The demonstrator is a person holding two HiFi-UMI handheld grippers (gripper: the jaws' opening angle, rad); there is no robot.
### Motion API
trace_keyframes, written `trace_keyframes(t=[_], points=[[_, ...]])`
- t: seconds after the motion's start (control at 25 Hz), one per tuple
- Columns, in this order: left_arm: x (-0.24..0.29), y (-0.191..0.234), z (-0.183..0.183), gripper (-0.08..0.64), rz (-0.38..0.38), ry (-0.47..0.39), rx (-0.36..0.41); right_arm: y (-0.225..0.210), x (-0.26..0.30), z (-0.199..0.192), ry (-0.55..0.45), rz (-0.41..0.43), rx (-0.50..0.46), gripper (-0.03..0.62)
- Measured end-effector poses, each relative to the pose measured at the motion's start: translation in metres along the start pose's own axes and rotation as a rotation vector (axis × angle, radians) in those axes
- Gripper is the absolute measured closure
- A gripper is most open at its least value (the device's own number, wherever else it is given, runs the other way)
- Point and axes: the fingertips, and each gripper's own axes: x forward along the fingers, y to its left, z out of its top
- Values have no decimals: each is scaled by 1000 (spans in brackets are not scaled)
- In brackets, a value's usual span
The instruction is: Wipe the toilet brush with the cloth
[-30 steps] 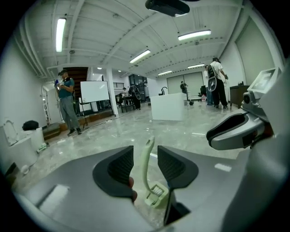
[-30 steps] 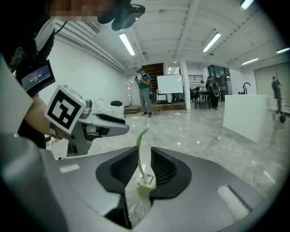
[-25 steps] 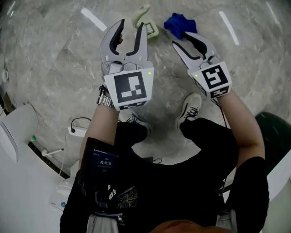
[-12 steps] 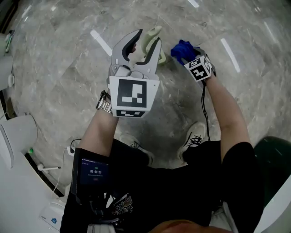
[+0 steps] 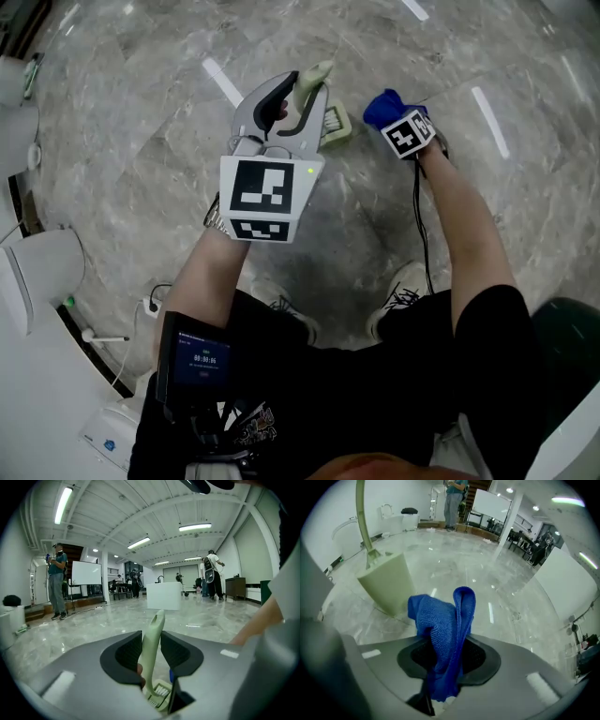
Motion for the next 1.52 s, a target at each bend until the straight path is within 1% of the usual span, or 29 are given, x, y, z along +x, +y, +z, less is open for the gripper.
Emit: trace_keyframes(t=[0.12,0.2,0.28,0.36,0.4,0.44,0.48,0.56,0.64,0.72,0.8,0.88,0.96,1.0,1.04,1.08,1.16,1.2,1.32,1.4,1.52], points=[[0,6,0,425,5,-4,-16,-15,-33,44,-176,-30,0,471],[0,7,-1,426,7,-7,-12,-20,-65,81,-318,-17,1,471],[1,6,-1,426,3,-4,-10,-14,-105,118,-463,48,3,472],[1,4,-2,426,-3,-3,-15,8,-145,148,-579,153,-56,472],[1,3,-2,426,-6,-3,-17,25,-161,157,-611,210,-105,472],[1,2,-2,425,-10,-3,-18,44,-172,162,-622,256,-159,472],[1,1,-2,425,-14,-2,-20,62,-178,163,-619,283,-215,472],[1,1,-2,425,-23,4,-25,91,-179,159,-590,305,-310,472],[1,-1,-3,423,-31,11,-33,110,-172,152,-551,331,-349,471],[1,-1,-2,423,-32,15,-37,118,-175,152,-552,366,-336,472],[0,-1,-2,423,-31,18,-36,116,-189,160,-600,412,-285,474],[0,-2,-3,423,-34,24,-32,106,-213,173,-687,476,-187,476],[0,-5,-5,423,-40,31,-26,87,-242,188,-796,528,-72,476],[0,-6,-5,423,-46,32,-23,77,-257,196,-850,538,-26,477],[0,-7,-5,422,-51,33,-24,67,-272,203,-897,534,-1,477],[0,-8,-5,421,-55,32,-29,61,-283,208,-930,514,-4,477],[0,-9,-4,417,-64,33,-42,56,-294,210,-954,459,-64,479],[0,-9,-5,416,-66,33,-42,56,-295,209,-953,446,-83,478],[0,-11,-4,419,-62,35,-24,62,-283,203,-924,459,-86,477],[1,-11,-5,419,-65,35,-29,74,-259,196,-848,468,-102,477],[1,-9,-6,416,-74,37,-72,93,-211,174,-682,460,-112,476]])
